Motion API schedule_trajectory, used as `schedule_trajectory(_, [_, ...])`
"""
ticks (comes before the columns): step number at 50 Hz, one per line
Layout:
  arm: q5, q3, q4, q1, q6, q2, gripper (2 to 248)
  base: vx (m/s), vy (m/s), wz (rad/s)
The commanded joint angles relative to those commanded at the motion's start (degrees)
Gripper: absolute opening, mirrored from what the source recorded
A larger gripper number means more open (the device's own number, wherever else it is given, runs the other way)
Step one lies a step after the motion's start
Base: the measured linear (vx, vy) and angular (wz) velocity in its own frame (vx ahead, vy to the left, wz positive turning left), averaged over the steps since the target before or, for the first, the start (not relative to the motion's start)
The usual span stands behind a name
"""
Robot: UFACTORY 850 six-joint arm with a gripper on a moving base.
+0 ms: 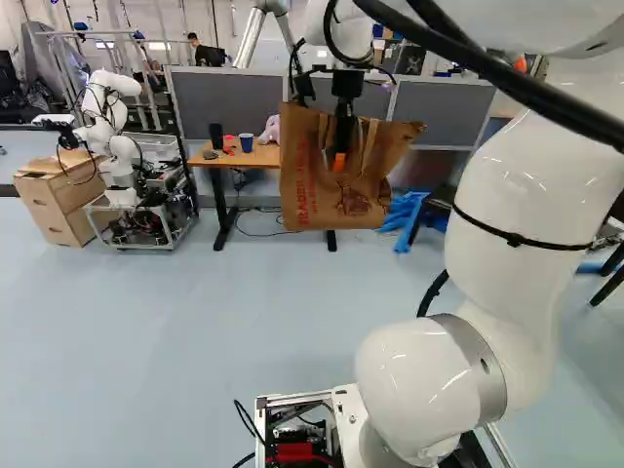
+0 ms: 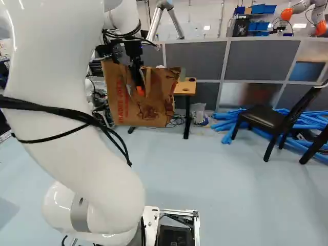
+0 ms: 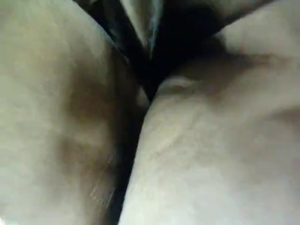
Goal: Pick up the bag on the ground and place it on the table
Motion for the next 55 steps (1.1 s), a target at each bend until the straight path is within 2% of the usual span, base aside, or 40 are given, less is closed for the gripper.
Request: schedule_trajectory(55, [0.0, 0.0, 0.0, 0.0, 0.0, 0.0, 18, 0.135, -0.001, -0.009])
